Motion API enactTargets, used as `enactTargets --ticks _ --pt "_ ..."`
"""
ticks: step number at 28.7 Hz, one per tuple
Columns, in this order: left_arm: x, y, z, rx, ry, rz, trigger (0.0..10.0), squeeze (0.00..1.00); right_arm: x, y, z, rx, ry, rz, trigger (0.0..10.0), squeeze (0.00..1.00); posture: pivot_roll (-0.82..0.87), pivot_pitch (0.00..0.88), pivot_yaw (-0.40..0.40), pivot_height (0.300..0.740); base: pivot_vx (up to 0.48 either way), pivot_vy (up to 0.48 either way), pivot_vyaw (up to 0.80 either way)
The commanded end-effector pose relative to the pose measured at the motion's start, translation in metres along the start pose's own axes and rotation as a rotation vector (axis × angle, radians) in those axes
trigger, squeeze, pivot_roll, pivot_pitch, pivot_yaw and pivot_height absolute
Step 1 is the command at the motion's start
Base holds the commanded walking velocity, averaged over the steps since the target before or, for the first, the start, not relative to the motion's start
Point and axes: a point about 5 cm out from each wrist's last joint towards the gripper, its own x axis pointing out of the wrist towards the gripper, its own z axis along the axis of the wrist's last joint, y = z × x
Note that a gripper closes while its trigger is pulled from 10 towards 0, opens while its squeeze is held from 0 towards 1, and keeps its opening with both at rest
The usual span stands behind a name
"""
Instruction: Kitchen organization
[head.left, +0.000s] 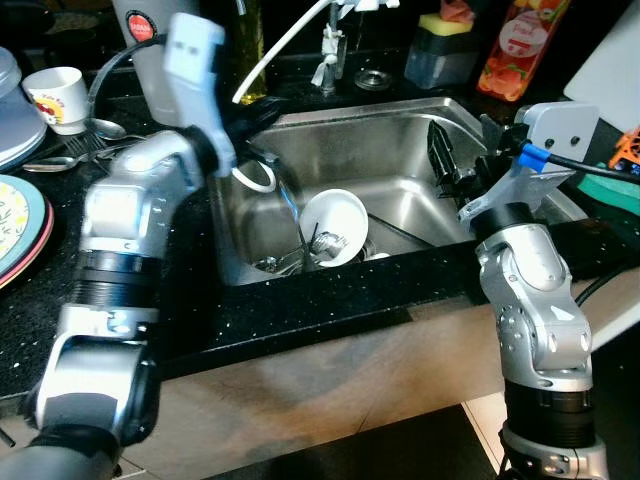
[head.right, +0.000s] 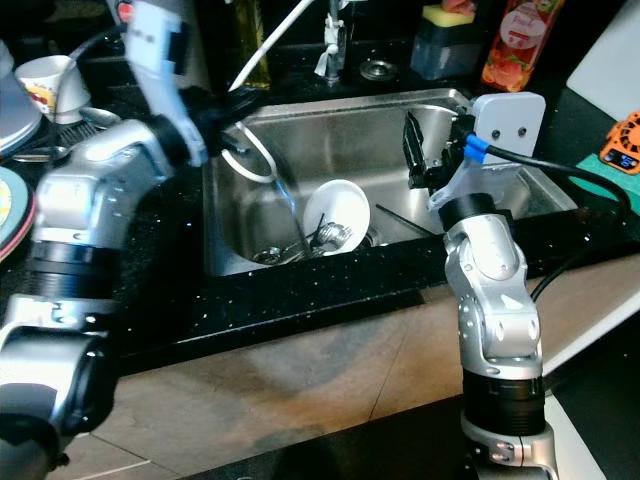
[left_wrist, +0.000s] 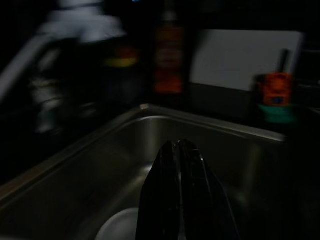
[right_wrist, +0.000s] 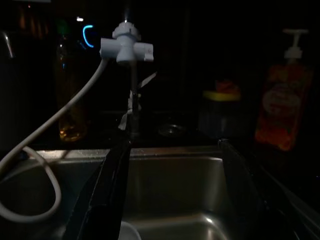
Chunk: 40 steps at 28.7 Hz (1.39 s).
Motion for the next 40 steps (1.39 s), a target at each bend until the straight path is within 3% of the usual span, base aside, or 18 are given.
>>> enactTargets --ticks 1,2,5,9,12,13,17,22,23,24,26,29,30,32,35,36,38,40 --pt "0.006 -0.010 -0.013 0.025 0.034 -0.013 10.0 0.00 0.000 0.001 0.002 -0.001 -0.006 0.004 10.0 0.00 0.04 0.083 0.004 0.740 0.000 0.000 0.00" --pt "0.019 -0.032 -0.026 0.029 0.043 -0.070 10.0 0.00 0.000 0.002 0.003 -0.003 -0.008 0.005 10.0 0.00 0.03 0.074 0.006 0.740 0.000 0.000 0.00" --pt "0.024 -0.048 -0.037 0.022 0.084 -0.098 10.0 0.00 -0.001 0.001 0.003 -0.008 -0.010 0.003 10.0 0.00 0.01 0.069 0.011 0.740 0.000 0.000 0.00" --pt "0.021 -0.042 -0.038 0.045 0.080 0.007 10.0 0.00 -0.003 -0.002 0.004 -0.017 -0.011 -0.007 10.0 0.00 0.01 0.065 0.015 0.740 0.000 0.000 0.00" --pt "0.013 -0.009 -0.035 0.175 0.141 0.307 10.0 0.00 -0.004 -0.003 0.003 -0.016 -0.007 -0.010 10.0 0.00 0.02 0.064 0.013 0.740 0.000 0.000 0.00" --pt "0.003 0.009 -0.036 0.224 0.194 0.465 10.0 0.00 -0.004 -0.002 0.002 -0.012 -0.003 -0.006 10.0 0.00 0.02 0.064 0.013 0.740 0.000 0.000 0.00" --pt "-0.038 0.041 -0.025 0.296 0.195 0.741 10.0 0.00 -0.003 0.001 0.000 -0.006 0.000 0.003 10.0 0.00 0.04 0.068 0.010 0.740 0.000 0.000 0.00" --pt "-0.088 0.062 -0.033 0.308 0.272 1.009 10.0 0.00 -0.003 0.002 -0.002 0.002 0.005 0.008 10.0 0.00 0.07 0.079 0.005 0.740 0.000 0.000 0.00" --pt "-0.108 0.070 -0.039 0.281 0.313 1.128 10.0 0.00 -0.003 0.003 -0.003 0.004 0.009 0.010 10.0 0.00 0.07 0.079 0.005 0.740 0.000 0.000 0.00" --pt "-0.108 0.070 -0.039 0.281 0.313 1.128 10.0 0.00 -0.003 0.003 -0.003 0.004 0.009 0.010 10.0 0.00 0.07 0.079 0.005 0.740 0.000 0.000 0.00" --pt "-0.137 0.077 -0.050 0.220 0.389 1.293 10.0 0.00 -0.003 0.004 -0.005 0.008 0.014 0.015 10.0 0.00 0.07 0.079 0.005 0.740 0.000 0.000 0.00" --pt "-0.174 0.089 -0.053 0.273 0.477 1.446 10.0 0.00 -0.003 0.006 -0.006 0.014 0.018 0.022 10.0 0.00 0.08 0.089 0.002 0.740 0.000 0.000 0.00" --pt "-0.174 0.089 -0.053 0.273 0.477 1.446 10.0 0.00 -0.003 0.006 -0.006 0.014 0.018 0.022 10.0 0.00 0.08 0.089 0.002 0.740 0.000 0.000 0.00" --pt "-0.208 0.109 -0.049 0.401 0.623 1.424 10.0 0.00 -0.003 0.007 -0.007 0.018 0.020 0.025 10.0 0.00 0.09 0.094 0.004 0.740 0.000 0.000 0.00" --pt "-0.225 0.120 -0.044 0.503 0.703 1.382 10.0 0.00 -0.003 0.008 -0.007 0.020 0.022 0.025 10.0 0.00 0.10 0.098 0.009 0.740 0.000 0.000 0.00" --pt "-0.225 0.120 -0.044 0.503 0.703 1.382 10.0 0.00 -0.003 0.008 -0.007 0.020 0.022 0.025 10.0 0.00 0.10 0.098 0.009 0.740 0.000 0.000 0.00" --pt "-0.251 0.130 -0.035 0.519 0.770 1.420 10.0 0.00 -0.004 0.007 -0.008 0.022 0.026 0.024 10.0 0.00 0.10 0.098 0.007 0.740 0.000 0.000 0.00" --pt "-0.258 0.131 -0.036 0.520 0.824 1.376 10.0 0.00 -0.004 0.007 -0.009 0.024 0.027 0.023 10.0 0.00 0.12 0.103 0.008 0.740 0.000 0.000 0.00"
